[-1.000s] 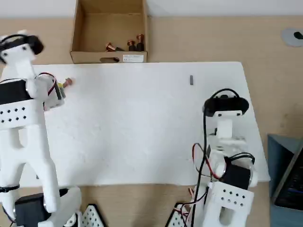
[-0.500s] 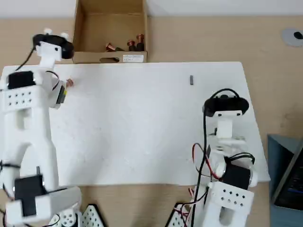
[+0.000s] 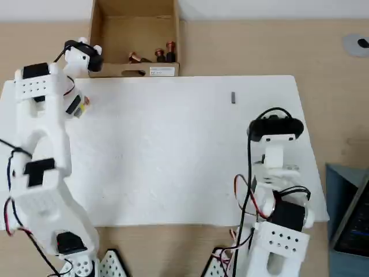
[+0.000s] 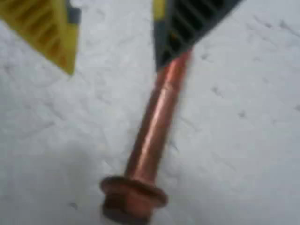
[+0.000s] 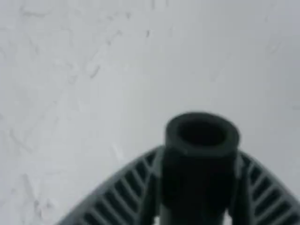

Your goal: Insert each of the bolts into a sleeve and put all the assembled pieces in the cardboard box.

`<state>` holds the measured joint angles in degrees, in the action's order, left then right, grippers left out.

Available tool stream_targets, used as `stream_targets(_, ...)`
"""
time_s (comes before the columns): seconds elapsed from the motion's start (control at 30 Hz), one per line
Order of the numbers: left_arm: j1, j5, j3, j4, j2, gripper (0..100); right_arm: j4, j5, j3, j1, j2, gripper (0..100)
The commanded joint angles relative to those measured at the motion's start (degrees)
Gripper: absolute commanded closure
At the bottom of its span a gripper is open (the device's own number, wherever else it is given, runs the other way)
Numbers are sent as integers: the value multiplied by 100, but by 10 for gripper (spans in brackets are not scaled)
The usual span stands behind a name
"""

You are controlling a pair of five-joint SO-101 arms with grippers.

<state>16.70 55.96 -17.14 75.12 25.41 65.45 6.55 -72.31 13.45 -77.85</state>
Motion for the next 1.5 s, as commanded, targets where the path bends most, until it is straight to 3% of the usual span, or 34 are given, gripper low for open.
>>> stream_targets(0.0,114,105,-1134,-35,558,875,-220,9,40,40,-66,988)
stream_targets(0.43,97,211,-3745,1143,2475,874,-211,9,40,-75,-66,988)
stream_targets(0.67,44,193,-4176,1266,3073,880,-185,26,40,-66,-66,988)
stream_targets(0.77,44,193,-4167,1266,3187,940,-176,26,40,-57,-66,988)
stream_targets(0.83,44,176,-4123,1275,3196,1000,-176,26,40,-57,-66,988)
stream_targets(1.1,-9,-35,-4176,2084,3152,996,-167,9,242,-66,-66,988)
stream_targets(1.27,-35,-712,-4519,2532,2993,996,97,9,699,-75,-66,988)
stream_targets(1.47,-290,-923,-4334,2541,1886,996,668,9,1393,-75,-66,988)
